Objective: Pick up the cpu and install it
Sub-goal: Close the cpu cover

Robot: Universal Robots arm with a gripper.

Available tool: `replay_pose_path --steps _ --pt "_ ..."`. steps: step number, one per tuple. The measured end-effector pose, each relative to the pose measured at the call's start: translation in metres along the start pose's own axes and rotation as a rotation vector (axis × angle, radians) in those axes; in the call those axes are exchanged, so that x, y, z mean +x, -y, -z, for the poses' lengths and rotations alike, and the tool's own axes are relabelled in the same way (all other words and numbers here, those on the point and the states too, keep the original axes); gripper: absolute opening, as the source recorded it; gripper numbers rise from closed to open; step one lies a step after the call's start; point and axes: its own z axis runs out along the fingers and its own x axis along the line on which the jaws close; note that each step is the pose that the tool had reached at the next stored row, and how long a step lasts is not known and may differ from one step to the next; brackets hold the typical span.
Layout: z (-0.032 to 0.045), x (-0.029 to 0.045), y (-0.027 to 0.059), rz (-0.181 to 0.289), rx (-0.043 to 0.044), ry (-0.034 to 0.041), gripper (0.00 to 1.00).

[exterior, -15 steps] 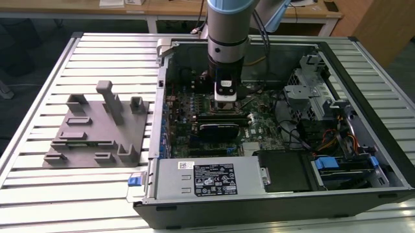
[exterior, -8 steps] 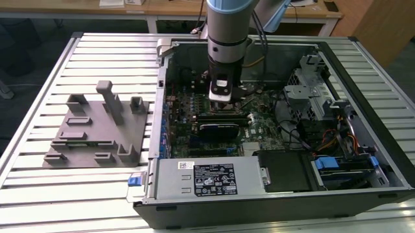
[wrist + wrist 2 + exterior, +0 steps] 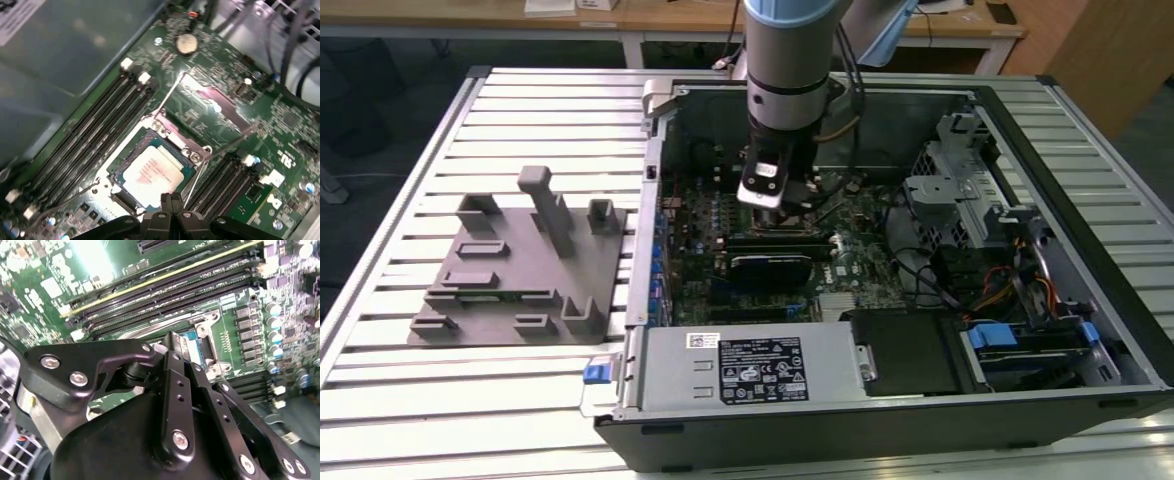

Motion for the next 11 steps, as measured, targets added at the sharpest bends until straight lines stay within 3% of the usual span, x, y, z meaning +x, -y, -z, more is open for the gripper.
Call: replay_pose_path --steps 11 --pt "-0.0009 0.0000 0.0001 -0.199 0.0021 0.0177 0.11"
